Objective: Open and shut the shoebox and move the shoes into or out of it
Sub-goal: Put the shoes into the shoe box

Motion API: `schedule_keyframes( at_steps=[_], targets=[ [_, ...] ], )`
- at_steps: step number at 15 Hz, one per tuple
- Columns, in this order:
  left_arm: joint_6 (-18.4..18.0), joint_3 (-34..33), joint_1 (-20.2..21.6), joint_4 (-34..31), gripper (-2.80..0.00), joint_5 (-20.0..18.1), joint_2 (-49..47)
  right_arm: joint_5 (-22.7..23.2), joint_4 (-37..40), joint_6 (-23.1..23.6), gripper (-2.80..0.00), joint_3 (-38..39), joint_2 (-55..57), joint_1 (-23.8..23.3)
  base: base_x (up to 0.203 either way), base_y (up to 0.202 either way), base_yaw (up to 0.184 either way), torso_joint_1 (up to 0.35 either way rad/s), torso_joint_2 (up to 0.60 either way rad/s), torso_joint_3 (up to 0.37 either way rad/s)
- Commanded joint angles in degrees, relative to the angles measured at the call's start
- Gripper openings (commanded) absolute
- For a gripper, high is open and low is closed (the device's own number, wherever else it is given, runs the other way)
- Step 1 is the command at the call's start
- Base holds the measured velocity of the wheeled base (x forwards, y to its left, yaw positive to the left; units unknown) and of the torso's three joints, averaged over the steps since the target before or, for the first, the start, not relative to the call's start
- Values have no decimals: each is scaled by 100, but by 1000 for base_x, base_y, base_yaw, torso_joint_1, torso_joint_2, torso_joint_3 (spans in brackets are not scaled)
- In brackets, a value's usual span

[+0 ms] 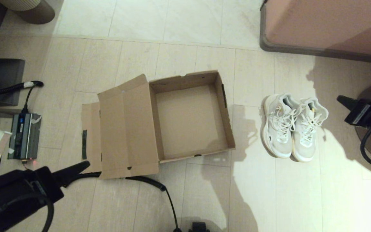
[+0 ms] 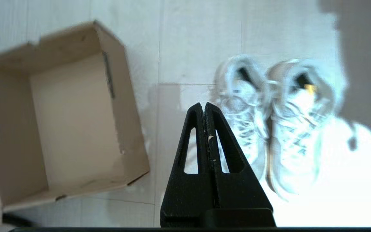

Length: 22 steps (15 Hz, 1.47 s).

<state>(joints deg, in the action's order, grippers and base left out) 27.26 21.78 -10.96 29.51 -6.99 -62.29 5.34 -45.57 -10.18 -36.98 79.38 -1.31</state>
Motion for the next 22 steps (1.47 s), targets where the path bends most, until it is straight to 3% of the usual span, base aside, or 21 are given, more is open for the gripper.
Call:
schedule_keyframes(
  at_steps=[1, 3, 5, 6, 9, 14, 20, 22],
  targets=[
    [23, 65, 2, 27, -280, 103, -198, -17, 20, 63, -280, -303, 572, 229, 0, 0, 0, 0, 0, 0],
    [34, 44, -3, 28, -280, 119, -194, -20, 59, 67, -280, -1048, 1492, 620, 0, 0, 0, 0, 0, 0],
    [34, 19, -3, 28, -280, 111, -134, -37, 95, 71, -280, -2272, 2460, 948, 0, 0, 0, 0, 0, 0],
    [34, 29, 5, 28, -280, 111, -134, -54, 144, 86, 0, -2918, 2951, 1059, 0, 0, 0, 0, 0, 0],
    [17, 37, -20, 28, -280, 111, -169, -166, 435, 106, 0, -4418, 4211, 1405, 0, 0, 0, 0, 0, 0],
    [30, -3, -117, 28, -280, 102, -156, -516, 560, 156, 0, -5590, 5437, 1974, 0, 0, 0, 0, 0, 0],
    [25, -64, -117, 28, -280, 111, -77, -926, 717, 447, 0, -7418, 6636, 2134, 0, 0, 0, 0, 0, 0],
    [43, -107, -117, 28, -280, 111, -54, -964, 744, 490, -16, -7479, 6791, 2161, 0, 0, 0, 0, 0, 0]
  ],
)
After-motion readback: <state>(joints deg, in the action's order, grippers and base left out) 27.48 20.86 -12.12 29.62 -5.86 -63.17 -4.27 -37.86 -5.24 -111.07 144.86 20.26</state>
